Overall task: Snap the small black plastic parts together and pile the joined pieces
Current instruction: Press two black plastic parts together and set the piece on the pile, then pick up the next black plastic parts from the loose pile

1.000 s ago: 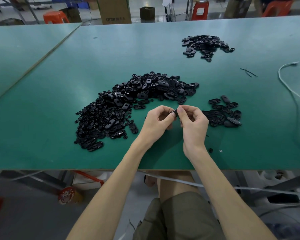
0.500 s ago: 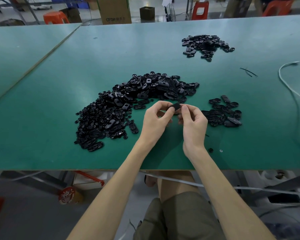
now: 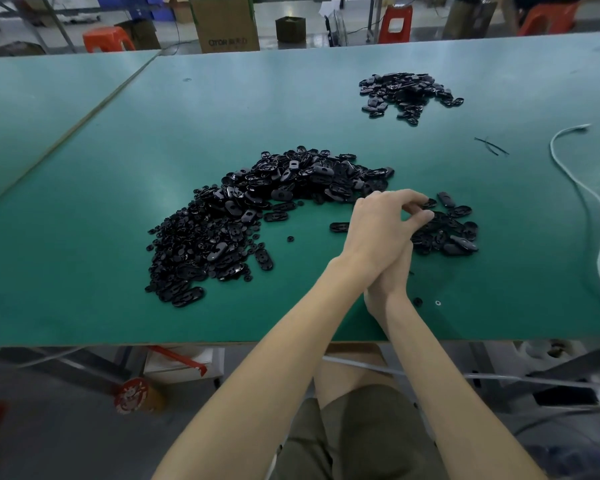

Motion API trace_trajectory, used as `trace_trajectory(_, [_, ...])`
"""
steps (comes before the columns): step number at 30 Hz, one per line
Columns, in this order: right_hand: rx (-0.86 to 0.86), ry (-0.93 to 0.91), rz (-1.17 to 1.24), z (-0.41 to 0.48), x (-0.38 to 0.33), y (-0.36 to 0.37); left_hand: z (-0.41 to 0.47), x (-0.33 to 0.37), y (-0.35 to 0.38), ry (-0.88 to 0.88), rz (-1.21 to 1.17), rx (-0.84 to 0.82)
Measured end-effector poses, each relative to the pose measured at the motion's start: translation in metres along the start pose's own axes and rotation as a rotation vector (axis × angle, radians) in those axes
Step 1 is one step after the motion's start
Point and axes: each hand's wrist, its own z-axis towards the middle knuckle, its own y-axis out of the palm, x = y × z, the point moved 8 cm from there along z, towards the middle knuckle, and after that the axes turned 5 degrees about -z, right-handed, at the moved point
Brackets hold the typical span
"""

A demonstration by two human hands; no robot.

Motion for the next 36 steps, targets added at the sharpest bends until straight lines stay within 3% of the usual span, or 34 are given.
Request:
trace_trajectory(3, [0.002,0.120,0.121,0.000,0.005,0.011,-0.004,-0.009,-0.006,-0.020,-0.019,0.030])
trace_trajectory(8, [0.012,-0.156,-0.387,-0.001,-0.012,0.012,-0.015,-0.031,-0.029,-0.068,-0.179,0.199])
trace_trajectory(11, [0.055,-0.222,-0.467,0.000,-0.016,0.009,-0.021,-0.046,-0.050,-0.091,-0.073,0.303])
trace_trajectory(16, [0.101,-0.221,-0.418,0.003,-0.014,0.005,-0.026,-0.074,-0.044,-0.049,0.359,-0.009])
trace_trajectory(21, [0.120,-0.218,-0.407,0.002,-0.015,0.004,-0.035,-0.072,-0.045,0.019,0.486,0.054])
trace_trajectory(31, [-0.008,-0.251,-0.504,-0.001,-0.017,0.015,-0.045,-0.073,-0.059,0.009,0.190,0.142])
trace_trajectory(36, [0.006,-0.262,-0.496,-0.001,-0.018,0.014,-0.049,-0.075,-0.066,-0.016,0.172,0.133])
